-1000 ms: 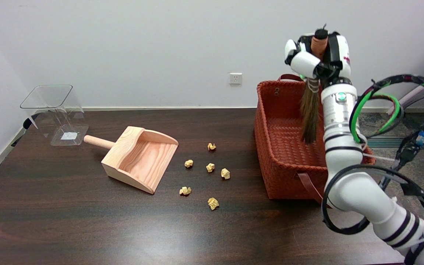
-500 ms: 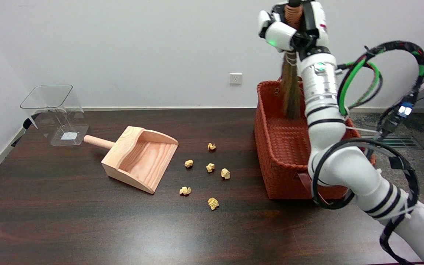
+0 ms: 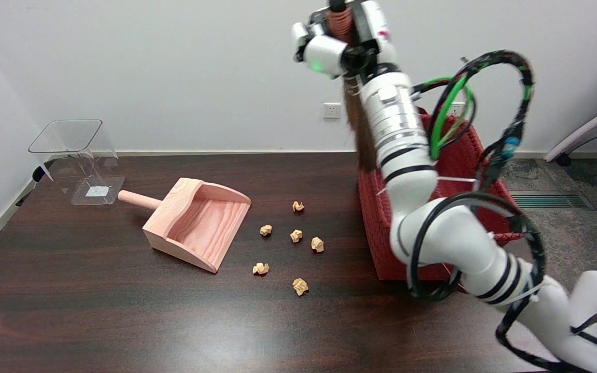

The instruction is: Pick up the broom in the basket.

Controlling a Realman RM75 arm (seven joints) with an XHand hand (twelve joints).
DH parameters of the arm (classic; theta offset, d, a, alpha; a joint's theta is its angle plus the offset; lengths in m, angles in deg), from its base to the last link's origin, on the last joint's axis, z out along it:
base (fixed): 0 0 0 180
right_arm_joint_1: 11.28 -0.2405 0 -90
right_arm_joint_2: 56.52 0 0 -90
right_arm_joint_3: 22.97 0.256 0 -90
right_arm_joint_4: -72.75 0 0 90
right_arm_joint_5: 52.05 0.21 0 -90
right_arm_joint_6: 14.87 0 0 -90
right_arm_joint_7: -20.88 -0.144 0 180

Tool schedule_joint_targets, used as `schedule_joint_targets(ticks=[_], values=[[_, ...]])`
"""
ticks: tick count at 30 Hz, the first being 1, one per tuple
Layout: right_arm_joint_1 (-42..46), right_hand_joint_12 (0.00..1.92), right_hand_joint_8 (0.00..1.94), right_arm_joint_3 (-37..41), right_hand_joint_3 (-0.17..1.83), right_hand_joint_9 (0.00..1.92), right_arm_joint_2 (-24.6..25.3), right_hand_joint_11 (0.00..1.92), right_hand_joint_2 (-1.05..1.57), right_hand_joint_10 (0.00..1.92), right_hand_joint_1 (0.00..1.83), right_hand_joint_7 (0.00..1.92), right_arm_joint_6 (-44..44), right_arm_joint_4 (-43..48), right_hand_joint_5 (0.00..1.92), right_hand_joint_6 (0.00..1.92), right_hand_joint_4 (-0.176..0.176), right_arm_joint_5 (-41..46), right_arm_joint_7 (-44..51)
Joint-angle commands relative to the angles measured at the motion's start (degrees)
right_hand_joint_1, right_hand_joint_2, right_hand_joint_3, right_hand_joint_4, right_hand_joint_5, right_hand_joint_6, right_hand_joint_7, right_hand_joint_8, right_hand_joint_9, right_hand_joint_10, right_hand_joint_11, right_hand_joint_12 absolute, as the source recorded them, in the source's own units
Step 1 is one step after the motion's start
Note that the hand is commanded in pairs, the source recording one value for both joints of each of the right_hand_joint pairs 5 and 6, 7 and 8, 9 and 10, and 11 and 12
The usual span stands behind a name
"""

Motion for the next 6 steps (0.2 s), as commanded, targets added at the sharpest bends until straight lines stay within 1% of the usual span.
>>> schedule_joint_targets(ticks=[1, 6], values=[[4.90, 1.92, 1.92, -6.42, 0.80, 1.92, 22.42, 1.92, 0.83, 1.92, 1.27, 1.92, 0.68, 5.98, 1.92, 1.92, 0.000, -9.74, 12.92], [7.23, 1.92, 1.92, -5.66, 0.79, 1.92, 27.74, 1.92, 0.83, 1.92, 1.27, 1.92, 0.75, 9.11, 1.92, 1.92, 0.000, -14.31, 12.44]])
